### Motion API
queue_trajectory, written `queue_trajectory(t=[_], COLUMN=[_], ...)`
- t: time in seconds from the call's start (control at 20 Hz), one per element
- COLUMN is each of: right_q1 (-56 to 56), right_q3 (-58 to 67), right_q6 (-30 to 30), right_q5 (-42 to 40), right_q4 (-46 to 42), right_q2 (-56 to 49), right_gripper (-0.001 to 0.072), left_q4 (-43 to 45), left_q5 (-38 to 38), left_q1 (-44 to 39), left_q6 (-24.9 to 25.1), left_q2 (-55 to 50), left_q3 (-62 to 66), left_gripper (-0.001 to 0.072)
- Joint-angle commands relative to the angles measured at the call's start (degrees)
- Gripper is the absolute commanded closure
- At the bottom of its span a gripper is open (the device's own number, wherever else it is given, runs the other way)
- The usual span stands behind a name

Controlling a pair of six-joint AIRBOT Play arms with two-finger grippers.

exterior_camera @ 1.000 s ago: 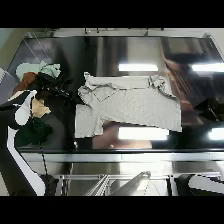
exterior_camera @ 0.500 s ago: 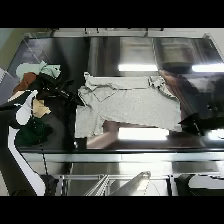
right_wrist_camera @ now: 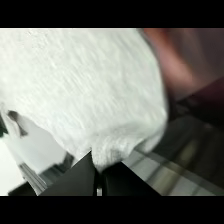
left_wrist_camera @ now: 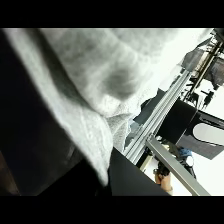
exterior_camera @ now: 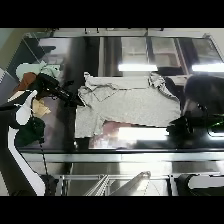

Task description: Fold the shirts.

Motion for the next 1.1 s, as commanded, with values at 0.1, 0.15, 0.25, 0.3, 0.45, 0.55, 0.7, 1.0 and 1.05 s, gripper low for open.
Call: queue_trajectory(t=[0.1,0.15,0.25,0.3,0.45,0.55,0.7,1.0,1.05], right_q1=[0.6,0.6,0.5,0.5,0.5,-1.5,-9.4,-12.3,-12.3], right_q3=[3.1,4.2,6.6,7.6,8.0,8.7,16.9,45.2,46.7], right_q6=[-3.6,-4.1,-5.6,-6.9,-10.8,-13.2,-17.7,-8.7,-6.5], right_q5=[5.0,7.5,13.3,16.0,16.6,13.2,1.4,-13.6,-12.7], right_q4=[9.4,10.5,14.6,18.1,29.7,40.3,53.1,31.4,29.1], right_q2=[3.3,5.4,11.2,15.6,32.8,46.0,61.4,63.5,62.0], right_gripper=[0.0696,0.0697,0.0697,0.0696,0.0697,0.0697,0.0697,0.0699,0.0699], left_q4=[-4.7,-9.2,-16.3,-17.7,-27.6,-32.1,-32.1,-30.3,-32.2], left_q5=[3.3,4.5,6.4,7.0,7.0,6.1,5.7,-5.6,-6.3], left_q1=[0.3,0.8,1.0,0.8,-1.4,-2.5,2.3,39.8,41.3], left_q6=[3.3,4.4,7.4,8.8,15.2,19.1,19.5,24.6,23.4], left_q2=[1.8,3.4,8.8,12.3,28.0,42.4,61.3,75.8,75.3], left_q3=[0.1,0.1,0.0,0.0,0.1,1.5,14.5,24.5,19.5], left_gripper=[0.0683,0.0684,0.0684,0.0684,0.0684,0.0683,0.0683,0.0684,0.0683])
